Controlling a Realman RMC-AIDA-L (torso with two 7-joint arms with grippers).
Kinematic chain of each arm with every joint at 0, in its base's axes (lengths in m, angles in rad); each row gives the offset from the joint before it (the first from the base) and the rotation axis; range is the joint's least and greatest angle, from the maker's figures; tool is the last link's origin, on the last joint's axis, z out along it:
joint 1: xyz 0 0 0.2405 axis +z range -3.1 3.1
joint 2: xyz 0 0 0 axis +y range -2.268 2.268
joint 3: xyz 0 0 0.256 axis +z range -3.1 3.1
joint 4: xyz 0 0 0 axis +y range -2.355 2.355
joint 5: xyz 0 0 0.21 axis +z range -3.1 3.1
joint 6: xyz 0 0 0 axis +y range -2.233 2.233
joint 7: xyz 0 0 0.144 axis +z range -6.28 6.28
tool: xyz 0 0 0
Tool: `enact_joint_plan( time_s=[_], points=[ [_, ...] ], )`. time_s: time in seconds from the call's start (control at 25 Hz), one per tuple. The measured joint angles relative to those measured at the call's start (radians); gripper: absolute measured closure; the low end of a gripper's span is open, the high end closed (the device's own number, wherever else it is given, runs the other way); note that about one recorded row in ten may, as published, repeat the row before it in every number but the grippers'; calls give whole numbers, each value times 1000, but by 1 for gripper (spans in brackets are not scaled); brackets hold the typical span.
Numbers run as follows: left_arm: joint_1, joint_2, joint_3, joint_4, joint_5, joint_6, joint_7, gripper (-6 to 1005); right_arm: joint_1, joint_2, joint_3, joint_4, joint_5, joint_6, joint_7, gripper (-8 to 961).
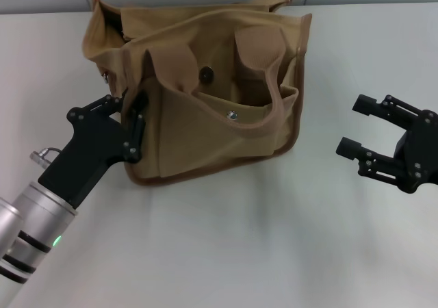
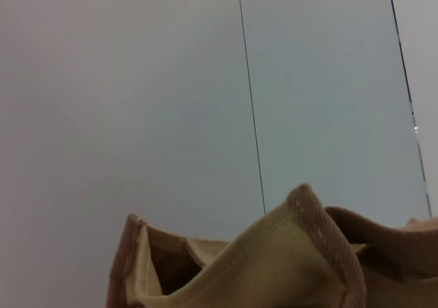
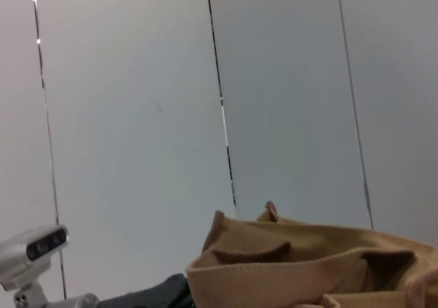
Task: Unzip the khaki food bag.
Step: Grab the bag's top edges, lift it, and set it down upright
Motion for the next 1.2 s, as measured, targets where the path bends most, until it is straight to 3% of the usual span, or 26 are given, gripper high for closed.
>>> enact_joint_plan(
  time_s=[0.24, 0.6, 0.84, 1.0, 1.2],
  points=[
    [-2, 5, 1, 41, 16, 55, -52, 907, -2, 0, 10, 12, 37, -35, -1, 174],
    [13, 6, 22, 281, 39, 227, -301, 936, 4, -3, 9, 33, 242, -84, 14, 175],
    [13, 6, 60, 408, 40, 344, -351, 935, 54, -4, 8, 15, 358, -45, 199, 176],
    [7, 6, 87, 467, 40, 401, -377, 935, 78, -5, -7, -19, 356, 1, 286, 176],
    [2, 1, 145, 475, 39, 413, -358, 933, 125, -4, -128, -65, 264, 56, 402, 177]
  ],
)
